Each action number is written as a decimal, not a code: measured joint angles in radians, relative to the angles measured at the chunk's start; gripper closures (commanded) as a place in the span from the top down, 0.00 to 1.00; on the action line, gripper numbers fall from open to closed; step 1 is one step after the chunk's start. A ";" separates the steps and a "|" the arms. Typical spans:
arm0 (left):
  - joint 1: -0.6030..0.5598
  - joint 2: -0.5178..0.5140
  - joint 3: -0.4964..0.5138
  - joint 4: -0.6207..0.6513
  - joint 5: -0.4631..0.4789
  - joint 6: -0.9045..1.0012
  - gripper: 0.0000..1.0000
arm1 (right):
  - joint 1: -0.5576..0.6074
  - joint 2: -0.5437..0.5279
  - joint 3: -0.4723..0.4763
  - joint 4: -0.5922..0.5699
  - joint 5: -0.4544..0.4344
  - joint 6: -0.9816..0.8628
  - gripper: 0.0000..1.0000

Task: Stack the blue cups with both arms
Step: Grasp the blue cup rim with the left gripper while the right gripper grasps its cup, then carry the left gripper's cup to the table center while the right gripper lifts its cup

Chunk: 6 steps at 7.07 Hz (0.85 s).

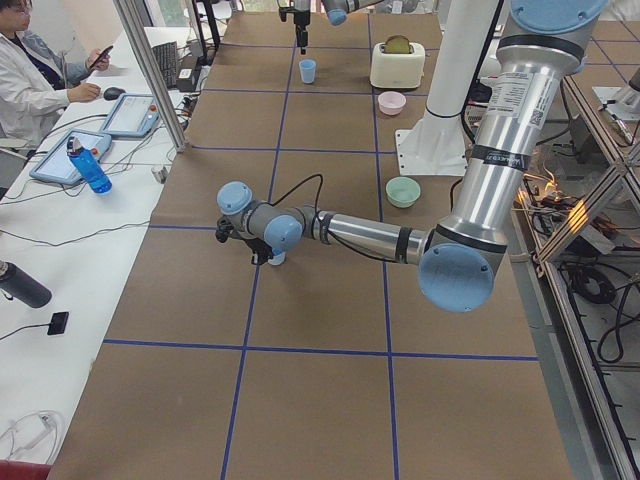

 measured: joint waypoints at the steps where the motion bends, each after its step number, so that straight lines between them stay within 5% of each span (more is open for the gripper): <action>1: 0.000 -0.003 -0.023 0.002 -0.026 -0.023 0.00 | -0.003 -0.006 0.000 0.000 -0.004 -0.002 0.93; 6: 0.029 -0.213 -0.076 0.148 -0.037 -0.304 0.00 | -0.040 -0.013 0.002 0.000 -0.034 -0.003 0.85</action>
